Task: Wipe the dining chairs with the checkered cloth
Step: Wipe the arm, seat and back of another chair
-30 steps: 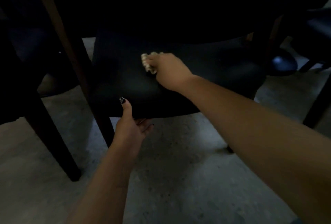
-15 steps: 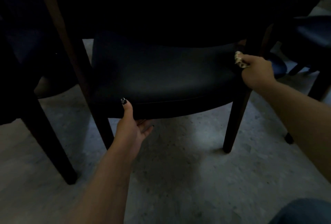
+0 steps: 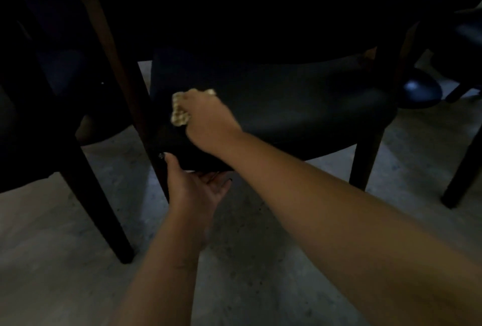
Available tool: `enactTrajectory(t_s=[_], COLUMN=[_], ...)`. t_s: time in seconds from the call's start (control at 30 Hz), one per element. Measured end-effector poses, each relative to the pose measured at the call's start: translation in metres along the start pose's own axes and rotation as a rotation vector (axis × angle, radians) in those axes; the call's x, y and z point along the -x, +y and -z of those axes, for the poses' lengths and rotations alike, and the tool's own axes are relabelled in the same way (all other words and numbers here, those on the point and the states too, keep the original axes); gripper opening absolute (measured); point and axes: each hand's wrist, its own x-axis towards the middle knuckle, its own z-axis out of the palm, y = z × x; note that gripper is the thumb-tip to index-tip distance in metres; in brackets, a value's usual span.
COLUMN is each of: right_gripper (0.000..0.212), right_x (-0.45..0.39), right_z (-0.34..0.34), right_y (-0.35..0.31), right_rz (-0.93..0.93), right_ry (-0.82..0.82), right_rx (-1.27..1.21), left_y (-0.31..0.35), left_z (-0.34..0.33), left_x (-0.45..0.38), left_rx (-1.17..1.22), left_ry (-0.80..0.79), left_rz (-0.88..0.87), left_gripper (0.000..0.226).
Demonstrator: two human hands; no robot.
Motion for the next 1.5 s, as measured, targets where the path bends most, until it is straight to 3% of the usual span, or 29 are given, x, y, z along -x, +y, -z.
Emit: enactTrajectory(t_s=[0.13, 0.37, 0.43, 0.63, 0.8, 0.87, 0.93, 1.03, 1.1, 1.23, 1.37, 1.5], right_gripper=[0.048, 0.048, 0.047, 0.062, 0.064, 0.068, 0.063, 0.025, 0.022, 0.048, 0.022, 0.029], right_x=[0.011, 0.055, 0.068, 0.102, 0.123, 0.133, 0.143, 0.145, 0.137, 0.121, 0.123, 0.133], right_z=[-0.026, -0.003, 0.012, 0.056, 0.08, 0.084, 0.09, 0.092, 0.08, 0.052, 0.03, 0.022], right_y=[-0.018, 0.034, 0.054, 0.135, 0.185, 0.202, 0.216, 0.224, 0.218, 0.188, 0.143, 0.103], right_rz=[0.218, 0.398, 0.361, 0.161, -0.019, -0.195, -0.5, -0.977, -1.126, -1.225, -1.296, -1.288], right_ry=[-0.024, -0.044, -0.059, 0.102, 0.213, 0.331, 0.498, 0.736, 0.808, 0.721, 0.53, 0.254], right_rx=[0.335, 0.525, 0.458, 0.37, 0.366, 0.257, 0.074, -0.314, -0.54, -0.725, -1.021, -1.232], left_y=[0.01, -0.002, -0.005, -0.006, -0.001, 0.0, 0.001, 0.004, 0.007, 0.007, 0.007, 0.01], left_z=[0.015, 0.011, 0.009, 0.014, 0.021, 0.022, 0.022, 0.022, 0.022, 0.021, 0.019, 0.018], left_x=[0.003, 0.004, 0.001, -0.011, -0.011, -0.011, -0.011, -0.011, -0.012, -0.011, -0.008, -0.002], left_rx=[0.066, -0.265, -0.308, -0.371, -0.43, -0.436, -0.418, -0.395, -0.406, -0.424, -0.435, -0.455], left_ry=[0.004, -0.052, -0.054, -0.004, -0.047, -0.052, -0.053, -0.082, -0.1, -0.09, -0.061, -0.021], left_rz=[-0.127, -0.238, -0.241, -0.281, -0.289, -0.282, -0.266, -0.218, -0.205, -0.214, -0.224, -0.201], left_gripper=[0.071, 0.049, 0.049, 0.039, 0.06, 0.069, 0.067, 0.048, 0.041, 0.039, 0.035, 0.033])
